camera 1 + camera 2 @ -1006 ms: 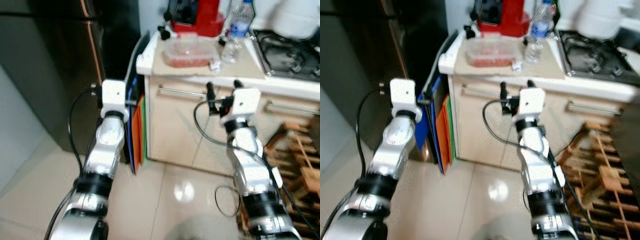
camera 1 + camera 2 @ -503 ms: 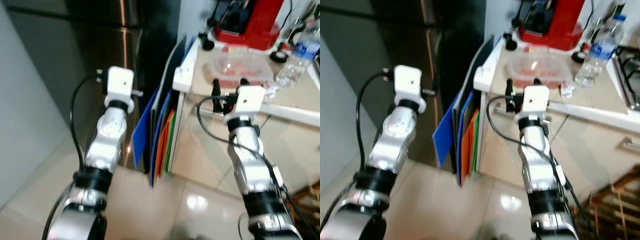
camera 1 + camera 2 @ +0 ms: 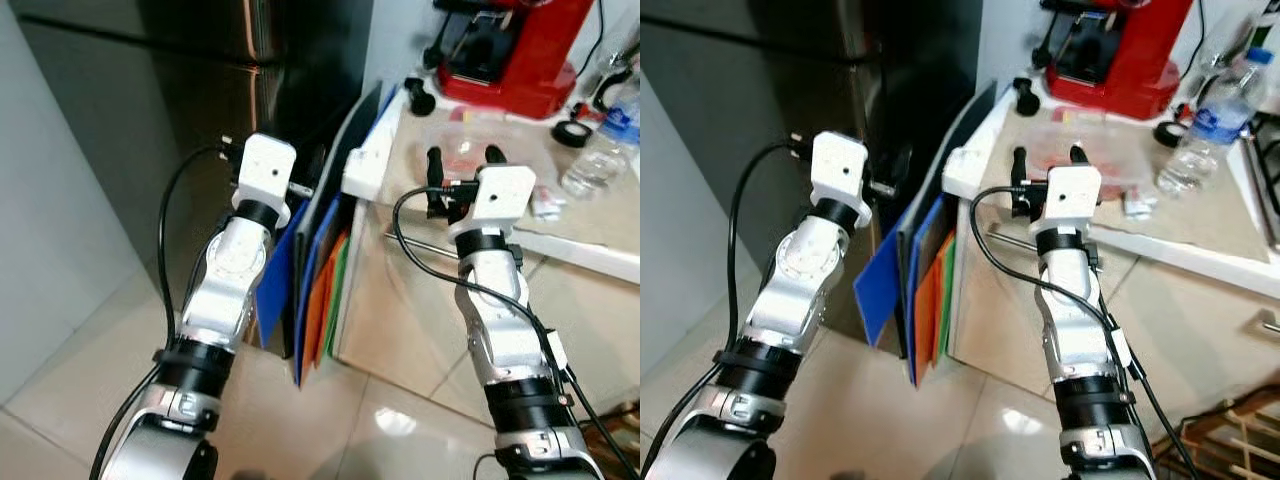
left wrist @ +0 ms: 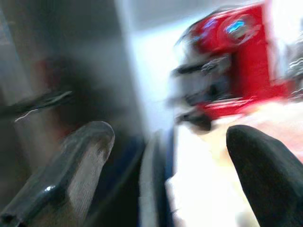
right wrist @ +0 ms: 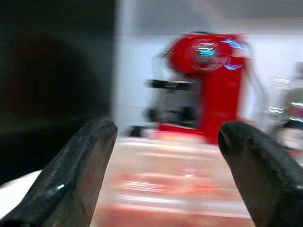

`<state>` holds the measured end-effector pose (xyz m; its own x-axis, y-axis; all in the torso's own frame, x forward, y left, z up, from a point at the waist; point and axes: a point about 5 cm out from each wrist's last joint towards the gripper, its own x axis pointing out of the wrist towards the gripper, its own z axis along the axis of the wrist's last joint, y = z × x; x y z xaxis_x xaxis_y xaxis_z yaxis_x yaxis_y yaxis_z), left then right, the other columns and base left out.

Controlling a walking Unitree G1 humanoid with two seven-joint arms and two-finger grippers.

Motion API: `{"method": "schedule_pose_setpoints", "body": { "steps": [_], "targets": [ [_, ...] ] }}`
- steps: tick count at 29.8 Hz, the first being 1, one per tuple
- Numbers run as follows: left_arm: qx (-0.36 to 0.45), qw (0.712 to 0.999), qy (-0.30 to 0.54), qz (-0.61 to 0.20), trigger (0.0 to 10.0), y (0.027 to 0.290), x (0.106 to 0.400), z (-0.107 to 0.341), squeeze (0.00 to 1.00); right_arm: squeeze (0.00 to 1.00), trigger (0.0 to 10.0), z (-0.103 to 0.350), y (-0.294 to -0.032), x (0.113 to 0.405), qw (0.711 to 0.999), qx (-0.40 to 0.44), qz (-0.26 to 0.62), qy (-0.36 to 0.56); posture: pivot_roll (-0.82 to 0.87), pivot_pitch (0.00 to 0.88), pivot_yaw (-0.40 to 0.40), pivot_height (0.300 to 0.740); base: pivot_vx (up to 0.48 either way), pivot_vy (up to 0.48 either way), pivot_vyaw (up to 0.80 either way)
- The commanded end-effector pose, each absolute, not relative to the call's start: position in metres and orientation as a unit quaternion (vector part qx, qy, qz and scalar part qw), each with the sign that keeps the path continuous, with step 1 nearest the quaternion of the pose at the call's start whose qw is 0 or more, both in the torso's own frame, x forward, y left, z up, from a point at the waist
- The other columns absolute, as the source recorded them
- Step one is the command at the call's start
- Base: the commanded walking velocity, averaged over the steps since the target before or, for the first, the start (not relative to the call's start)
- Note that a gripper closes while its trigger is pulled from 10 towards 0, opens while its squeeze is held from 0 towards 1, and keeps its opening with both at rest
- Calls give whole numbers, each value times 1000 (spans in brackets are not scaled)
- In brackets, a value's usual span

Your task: Restocking fridge

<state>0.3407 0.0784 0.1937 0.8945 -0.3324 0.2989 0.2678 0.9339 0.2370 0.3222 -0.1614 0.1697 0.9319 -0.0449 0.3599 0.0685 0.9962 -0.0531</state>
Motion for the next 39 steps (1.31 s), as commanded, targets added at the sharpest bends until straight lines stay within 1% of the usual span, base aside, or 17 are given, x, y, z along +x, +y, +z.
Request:
{"method": "schedule_pose_setpoints", "body": {
  "steps": [1, 4, 8, 11, 15, 19, 22, 25, 26, 29, 39],
  "targets": [
    [104, 968, -169, -151, 10000, 85, 342, 195, 0, 106, 10000, 172, -158, 323, 982, -29, -26, -185, 106, 0, 3, 740, 322, -352, -800],
    [103, 968, -169, -152, 10000, 85, 342, 195, 0, 106, 10000, 173, -158, 323, 981, -41, -27, -190, 106, 0, 2, 740, 360, -315, -800],
    [95, 968, -176, -150, 10000, 87, 342, 197, 0, 106, 10000, 174, -157, 322, 980, -49, -28, -189, 107, 0, 0, 740, 398, -265, 0],
    [91, 968, -182, -146, 10000, 88, 342, 199, 0, 106, 10000, 178, -156, 322, 979, -53, -28, -197, 109, 0, -1, 740, 419, 0, 0],
    [83, 970, -181, -136, 10000, 91, 341, 200, 0, 94, 10000, 199, -156, 320, 972, -52, -35, -227, 109, 0, 1, 740, 0, 0, 0],
    [84, 971, -177, -136, 10000, 92, 340, 198, 0, 90, 10000, 213, -159, 323, 970, -43, -43, -235, 107, 6, 4, 740, 0, 0, 0],
    [82, 971, -173, -141, 10000, 91, 341, 198, 0, 86, 10000, 222, -162, 328, 969, -41, -51, -240, 107, 11, 9, 740, 0, 0, 0],
    [81, 971, -176, -140, 10000, 91, 341, 200, 0, 59, 10000, 243, -169, 343, 964, -46, -64, -254, 113, 19, 14, 740, 0, 0, 0],
    [81, 971, -176, -140, 10000, 91, 341, 200, 0, 59, 10000, 243, -169, 343, 964, -46, -64, -254, 113, 19, 14, 740, 0, 0, 0],
    [82, 971, -177, -139, 10000, 92, 341, 202, 0, 31, 10000, 259, -173, 356, 963, -51, -72, -255, 122, 26, 13, 740, 0, 0, 0],
    [85, 973, -170, -134, 10000, 96, 338, 200, 0, 27, 10000, 277, -164, 383, 972, -30, -44, -228, 144, 50, 18, 740, 0, 0, 0]
  ]
}}
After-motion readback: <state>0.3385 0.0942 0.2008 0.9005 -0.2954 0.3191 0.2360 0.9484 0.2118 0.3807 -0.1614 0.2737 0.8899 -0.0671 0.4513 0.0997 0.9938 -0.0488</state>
